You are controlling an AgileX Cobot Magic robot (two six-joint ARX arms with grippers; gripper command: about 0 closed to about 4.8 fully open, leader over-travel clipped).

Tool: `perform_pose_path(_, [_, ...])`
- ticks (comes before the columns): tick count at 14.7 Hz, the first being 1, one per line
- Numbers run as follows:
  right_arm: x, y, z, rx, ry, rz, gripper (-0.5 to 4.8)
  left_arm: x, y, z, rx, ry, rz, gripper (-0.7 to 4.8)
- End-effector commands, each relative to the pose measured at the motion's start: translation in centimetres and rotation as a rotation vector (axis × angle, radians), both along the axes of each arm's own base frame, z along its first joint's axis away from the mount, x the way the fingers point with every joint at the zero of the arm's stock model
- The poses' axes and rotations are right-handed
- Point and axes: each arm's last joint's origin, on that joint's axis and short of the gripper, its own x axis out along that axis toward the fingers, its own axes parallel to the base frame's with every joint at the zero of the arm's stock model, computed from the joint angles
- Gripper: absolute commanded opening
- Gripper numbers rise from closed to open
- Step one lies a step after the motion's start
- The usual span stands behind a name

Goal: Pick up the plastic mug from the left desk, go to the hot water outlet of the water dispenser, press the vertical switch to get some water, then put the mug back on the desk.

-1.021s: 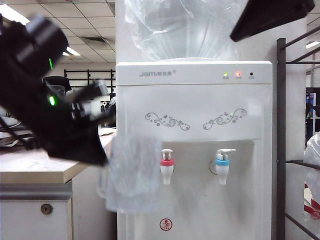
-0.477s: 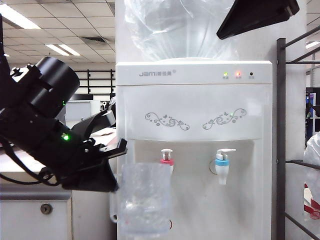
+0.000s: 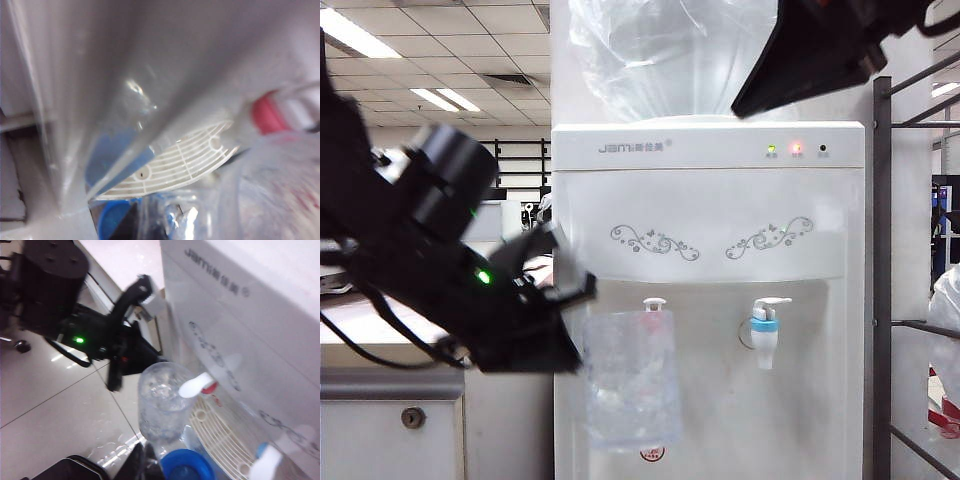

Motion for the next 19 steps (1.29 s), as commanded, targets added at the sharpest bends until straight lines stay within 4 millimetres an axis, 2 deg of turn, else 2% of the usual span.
perform_pose_path(1, [0.4,0.4,0.1,0.03,-0.019,0.029,-0.05,0.6,-0.8,-0.3,-0.008,-0.003,0.002,-0.05])
perform_pose_path(12, [0.7,0.5,0.1,0.037,-0.031,0.03,-0.05,-0.8,-2.0,-1.2,0.069,0.063,-0.007,-0.05])
perform_pose_path(19, [0.6,0.6,0.1,0.049,-0.025,0.049,-0.05,-0.4,-2.1,-0.8,0.044,0.022,0.083,-0.05])
